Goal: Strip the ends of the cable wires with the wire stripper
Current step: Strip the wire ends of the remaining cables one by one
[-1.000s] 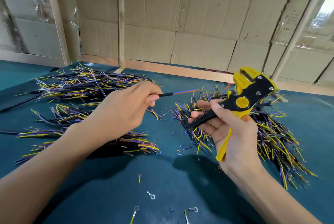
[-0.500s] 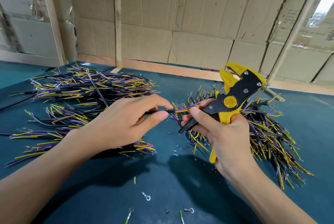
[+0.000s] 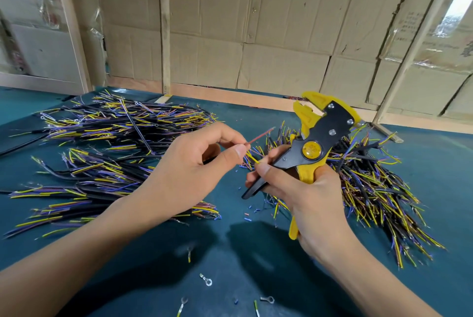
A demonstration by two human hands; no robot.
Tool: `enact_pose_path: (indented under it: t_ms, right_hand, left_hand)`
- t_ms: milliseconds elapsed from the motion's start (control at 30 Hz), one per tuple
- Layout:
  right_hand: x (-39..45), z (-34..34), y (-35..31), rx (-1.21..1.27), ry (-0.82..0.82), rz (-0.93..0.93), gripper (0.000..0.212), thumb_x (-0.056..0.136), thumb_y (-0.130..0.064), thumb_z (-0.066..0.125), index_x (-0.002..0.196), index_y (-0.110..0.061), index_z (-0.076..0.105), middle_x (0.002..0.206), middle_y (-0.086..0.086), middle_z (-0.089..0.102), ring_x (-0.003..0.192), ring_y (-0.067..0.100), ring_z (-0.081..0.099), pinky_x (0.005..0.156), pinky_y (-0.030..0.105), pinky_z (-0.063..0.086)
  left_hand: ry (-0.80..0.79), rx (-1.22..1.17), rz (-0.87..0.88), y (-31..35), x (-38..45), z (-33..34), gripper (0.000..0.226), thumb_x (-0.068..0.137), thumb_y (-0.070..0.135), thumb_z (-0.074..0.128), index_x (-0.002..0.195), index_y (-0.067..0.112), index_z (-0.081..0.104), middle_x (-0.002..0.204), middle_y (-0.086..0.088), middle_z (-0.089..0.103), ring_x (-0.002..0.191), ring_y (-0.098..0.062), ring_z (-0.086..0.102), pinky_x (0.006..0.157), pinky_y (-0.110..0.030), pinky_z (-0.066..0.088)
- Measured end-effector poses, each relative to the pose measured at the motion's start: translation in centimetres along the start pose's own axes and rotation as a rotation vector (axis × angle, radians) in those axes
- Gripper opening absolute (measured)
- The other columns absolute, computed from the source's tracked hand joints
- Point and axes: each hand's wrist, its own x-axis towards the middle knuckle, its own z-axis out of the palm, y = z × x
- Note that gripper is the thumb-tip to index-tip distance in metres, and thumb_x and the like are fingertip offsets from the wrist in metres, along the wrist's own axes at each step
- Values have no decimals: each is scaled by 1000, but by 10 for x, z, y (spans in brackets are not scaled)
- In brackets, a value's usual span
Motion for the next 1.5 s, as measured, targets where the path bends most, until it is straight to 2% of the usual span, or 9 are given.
enact_pose_path:
  t_ms: [167,333,533,633,800,967,1233,1367,1500]
  right_hand:
    - [-1,3,1,19,-28,7,17,81,5,75,85,-11,70,83,15,67,71,38,70,79,59,60]
    - [-2,7,0,20,-46,22,17,78,-1,74,83,-17,72,81,12,66,70,37,69,79,62,59]
    - [-5,8,-2,40,-63,40,16,79,0,74,82,-15,72,81,13,67,71,37,71,78,57,62]
    - [-6,10,-3,60,-81,56,17,77,3,76,81,-13,71,81,14,66,70,37,70,77,52,62]
    - [-10,15,-3,70,-93,75,15,73,-1,76,79,-14,73,80,15,66,69,37,69,77,52,62]
    - [-11,16,-2,55,-103,71,20,74,4,81,80,-12,73,81,17,65,68,38,69,75,50,63]
    - [-6,7,-3,42,-83,86,11,77,-4,75,84,-12,74,80,21,70,70,42,72,73,49,61]
    - [1,-3,-10,-9,-176,194,10,78,-6,75,88,-9,73,81,22,70,72,44,71,72,51,60]
    - [3,-9,-16,-95,-347,274,11,79,-3,76,89,-8,74,82,22,71,71,41,72,69,42,60]
  left_hand:
    - [21,-48,15,3,-1,0,17,89,39,60,105,33,62,83,1,68,70,-41,57,68,-53,48]
    - [-3,-74,-51,2,-2,6,9,93,29,52,98,29,59,73,10,60,65,-11,51,63,-25,43]
    - [30,-315,-206,9,0,10,11,102,3,44,94,8,52,61,3,41,43,-2,37,45,-6,29]
    - [77,-395,-265,11,3,11,18,96,4,45,84,15,51,59,7,39,45,-4,34,42,-8,28]
    - [41,-229,-282,7,3,6,7,72,36,56,72,31,51,54,11,39,47,-11,26,42,-18,23]
    - [86,-312,-361,8,5,8,12,76,30,62,71,29,52,56,6,29,45,-12,21,42,-21,18]
    - [13,-439,-344,6,8,-1,13,79,22,68,68,17,63,50,9,37,43,-10,22,43,-19,18]
    - [72,-548,-299,2,14,-15,23,79,16,68,72,-3,57,50,3,31,41,-11,19,46,-20,16]
    - [17,-666,-318,2,17,-30,18,77,12,73,70,7,58,47,6,29,40,-8,17,45,-16,16]
